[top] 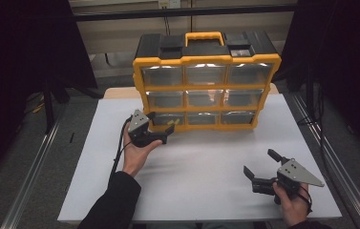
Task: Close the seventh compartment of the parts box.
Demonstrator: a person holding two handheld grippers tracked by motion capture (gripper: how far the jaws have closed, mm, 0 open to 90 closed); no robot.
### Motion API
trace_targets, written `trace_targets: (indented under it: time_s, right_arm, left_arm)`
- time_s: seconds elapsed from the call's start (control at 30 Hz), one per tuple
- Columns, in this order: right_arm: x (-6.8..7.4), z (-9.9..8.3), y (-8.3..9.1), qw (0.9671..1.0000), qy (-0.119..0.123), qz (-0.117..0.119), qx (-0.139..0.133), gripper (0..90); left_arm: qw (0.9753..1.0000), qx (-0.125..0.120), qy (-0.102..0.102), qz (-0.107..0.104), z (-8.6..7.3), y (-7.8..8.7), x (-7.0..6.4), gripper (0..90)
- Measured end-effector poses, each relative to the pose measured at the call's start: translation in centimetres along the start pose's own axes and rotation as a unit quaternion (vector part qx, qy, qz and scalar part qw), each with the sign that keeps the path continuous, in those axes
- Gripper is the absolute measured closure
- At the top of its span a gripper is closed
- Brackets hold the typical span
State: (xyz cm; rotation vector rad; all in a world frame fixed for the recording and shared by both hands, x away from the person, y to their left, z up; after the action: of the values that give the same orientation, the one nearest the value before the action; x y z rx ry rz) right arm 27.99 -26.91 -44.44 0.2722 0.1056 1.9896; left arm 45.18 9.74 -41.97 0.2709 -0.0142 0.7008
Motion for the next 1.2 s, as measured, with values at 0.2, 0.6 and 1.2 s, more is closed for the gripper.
trace_targets:
  time_s: [0.2, 0.6, 1.2]
  right_arm:
    - [0.1, 0.0, -0.1, 1.0000, 0.001, -0.001, 0.000, 0.0]
    - [0.0, 0.0, -0.1, 1.0000, 0.001, -0.002, 0.000, 0.0]
    - [0.1, 0.1, 0.0, 1.0000, 0.001, -0.003, 0.000, 0.0]
  left_arm:
    - [0.9999, -0.004, 0.011, -0.004, -0.1, 0.9, -0.5, 5.9]
    - [0.9999, -0.004, 0.009, 0.008, -0.4, 3.0, -1.4, 4.3]
    - [0.9992, -0.011, 0.006, 0.038, -1.6, 6.6, -1.3, 3.5]
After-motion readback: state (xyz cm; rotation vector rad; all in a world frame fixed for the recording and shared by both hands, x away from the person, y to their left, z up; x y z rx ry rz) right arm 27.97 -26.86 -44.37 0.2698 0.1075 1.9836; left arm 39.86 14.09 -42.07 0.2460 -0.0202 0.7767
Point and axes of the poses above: each handheld gripper's, and its own axes: y roughly backward along the jaws, z roughly out of its top, x roughly to its left, the point moved 3 cm from there along -y, roughly forward along the jaws, and after that the axes turned 9 degrees about -y, right-handed, at the moved point
